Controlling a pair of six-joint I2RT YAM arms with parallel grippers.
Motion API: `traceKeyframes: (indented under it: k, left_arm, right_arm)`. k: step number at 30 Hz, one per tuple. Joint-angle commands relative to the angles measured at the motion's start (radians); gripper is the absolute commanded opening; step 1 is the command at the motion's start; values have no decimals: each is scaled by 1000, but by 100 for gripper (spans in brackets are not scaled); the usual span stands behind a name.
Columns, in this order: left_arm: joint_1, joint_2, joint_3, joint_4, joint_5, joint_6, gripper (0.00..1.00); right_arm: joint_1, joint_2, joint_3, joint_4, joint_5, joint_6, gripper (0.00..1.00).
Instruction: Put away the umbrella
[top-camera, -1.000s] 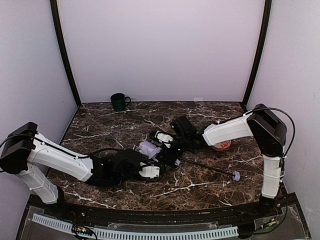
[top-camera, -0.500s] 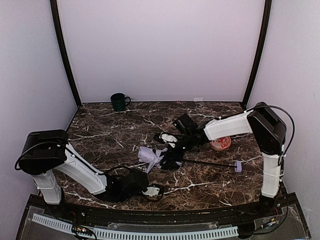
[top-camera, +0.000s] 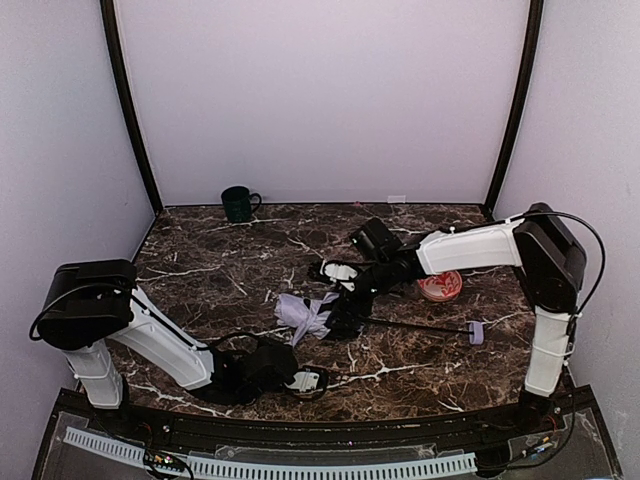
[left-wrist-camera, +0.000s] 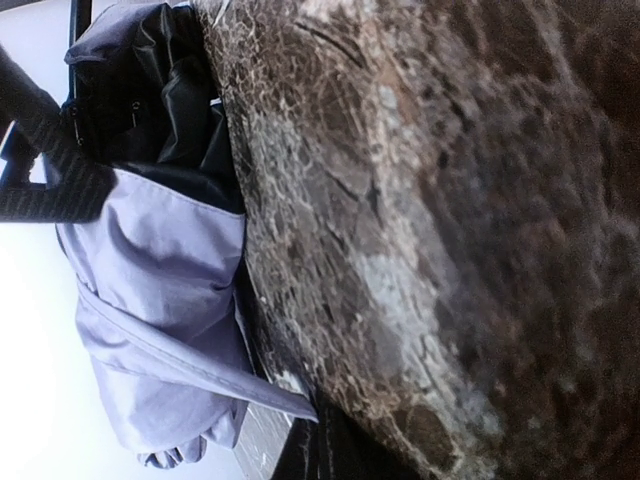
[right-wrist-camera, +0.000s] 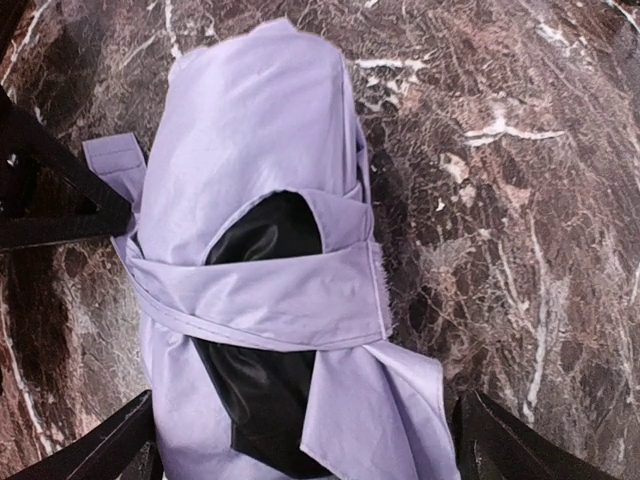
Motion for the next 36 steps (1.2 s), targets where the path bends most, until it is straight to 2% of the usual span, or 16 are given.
traceKeyframes:
  k: [1, 4, 6, 8, 10, 12, 19, 24, 28, 30, 36]
  left_arm:
    - [-4, 12, -15, -119, 16, -27, 0]
    - [-3, 10, -13, -125, 12, -36, 0]
    - [-3, 10, -10, -132, 13, -50, 0]
    - [-4, 4, -8, -136, 13, -62, 0]
    - [-3, -13, -1, -147, 15, -78, 0]
    - [-3, -38, 13, -166, 13, -91, 0]
    - [-3, -131, 91, -162, -114, -25, 0]
    - [-3, -221, 85, -63, -172, 121, 0]
    - [-2, -255, 37, 99, -206, 268, 0]
    - [-3, -262, 20, 182, -225, 311, 0]
    - [2, -250, 3, 248, -161, 291, 0]
  right_arm:
    - [33, 83, 10, -2, 77, -42, 100]
    - [56, 100, -18, 19, 89, -43, 98]
    - [74, 99, -36, 32, 111, -44, 92]
    - [74, 97, -45, 39, 129, -25, 76]
    - [71, 83, -66, 70, 148, -2, 49]
    - [67, 72, -83, 98, 152, 22, 31]
    - [41, 35, -49, 117, 146, 198, 2]
    - [-59, -44, -59, 216, 83, 464, 0]
    - [-137, -115, -69, 334, 44, 632, 0]
    - [-157, -142, -55, 353, 32, 671, 0]
    - [-168, -200, 5, 336, -33, 679, 0]
